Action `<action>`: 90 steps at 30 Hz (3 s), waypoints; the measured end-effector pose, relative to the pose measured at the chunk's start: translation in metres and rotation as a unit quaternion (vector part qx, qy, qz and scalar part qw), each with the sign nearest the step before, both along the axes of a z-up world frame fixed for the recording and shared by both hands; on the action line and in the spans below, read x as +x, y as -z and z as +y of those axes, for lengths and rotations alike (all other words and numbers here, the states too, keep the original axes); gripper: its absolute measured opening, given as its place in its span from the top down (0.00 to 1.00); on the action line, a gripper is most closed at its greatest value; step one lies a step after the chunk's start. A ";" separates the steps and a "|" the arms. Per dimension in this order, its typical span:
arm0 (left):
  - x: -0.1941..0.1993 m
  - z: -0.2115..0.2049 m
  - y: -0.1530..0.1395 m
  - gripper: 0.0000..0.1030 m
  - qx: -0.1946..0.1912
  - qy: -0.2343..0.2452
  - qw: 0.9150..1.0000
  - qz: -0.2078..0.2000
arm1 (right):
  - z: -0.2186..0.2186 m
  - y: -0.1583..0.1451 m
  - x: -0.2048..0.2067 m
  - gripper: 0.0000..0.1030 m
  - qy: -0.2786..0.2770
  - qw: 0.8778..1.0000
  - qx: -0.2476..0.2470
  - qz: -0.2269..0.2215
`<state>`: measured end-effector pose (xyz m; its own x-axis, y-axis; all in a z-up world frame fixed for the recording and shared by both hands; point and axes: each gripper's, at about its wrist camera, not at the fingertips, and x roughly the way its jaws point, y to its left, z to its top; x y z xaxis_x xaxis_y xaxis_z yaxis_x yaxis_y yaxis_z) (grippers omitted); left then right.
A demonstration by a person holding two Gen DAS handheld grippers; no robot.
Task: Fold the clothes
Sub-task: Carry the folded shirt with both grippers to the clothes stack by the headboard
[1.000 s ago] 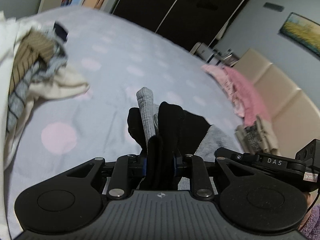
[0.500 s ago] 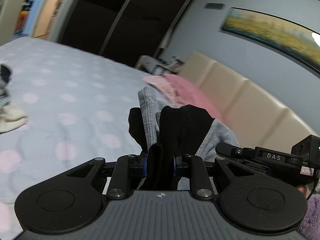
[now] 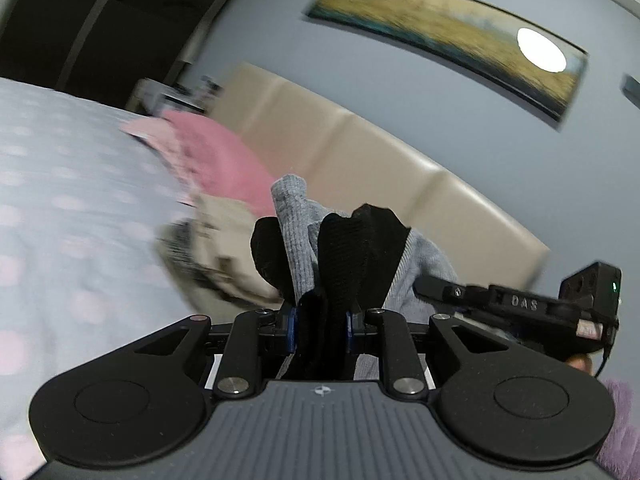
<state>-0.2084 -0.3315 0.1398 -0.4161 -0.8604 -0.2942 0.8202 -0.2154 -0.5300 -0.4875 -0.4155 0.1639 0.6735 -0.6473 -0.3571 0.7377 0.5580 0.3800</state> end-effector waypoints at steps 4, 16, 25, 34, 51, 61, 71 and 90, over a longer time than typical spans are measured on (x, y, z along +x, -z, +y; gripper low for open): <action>-0.057 -0.030 0.005 0.82 0.003 0.061 0.998 -0.012 | -0.010 -0.016 -0.064 0.85 0.044 0.998 -0.014 0.032; -0.216 -0.108 0.038 0.82 0.029 0.220 0.975 0.004 | -0.051 -0.040 -0.208 0.85 0.129 0.980 -0.006 0.153; -0.267 -0.177 0.099 0.83 0.082 0.233 0.969 -0.003 | -0.131 -0.014 -0.250 0.85 0.157 0.958 0.033 0.237; -0.228 -0.231 0.146 0.83 0.125 0.193 0.972 -0.045 | -0.230 0.053 -0.189 0.85 0.099 0.961 0.055 0.253; -0.203 -0.276 0.162 0.58 0.163 0.186 0.969 -0.023 | -0.278 0.077 -0.181 0.38 0.160 0.960 0.130 0.187; -0.202 -0.292 0.175 0.66 0.191 0.207 0.959 -0.037 | -0.355 0.104 -0.129 0.47 0.144 0.927 0.227 0.261; -0.200 -0.290 0.172 0.68 0.185 0.212 0.958 -0.049 | -0.350 0.103 -0.094 0.90 0.086 0.917 0.180 0.344; -0.200 -0.283 0.165 0.84 0.198 0.187 0.957 -0.096 | -0.285 0.067 -0.138 0.55 0.135 0.934 0.090 0.318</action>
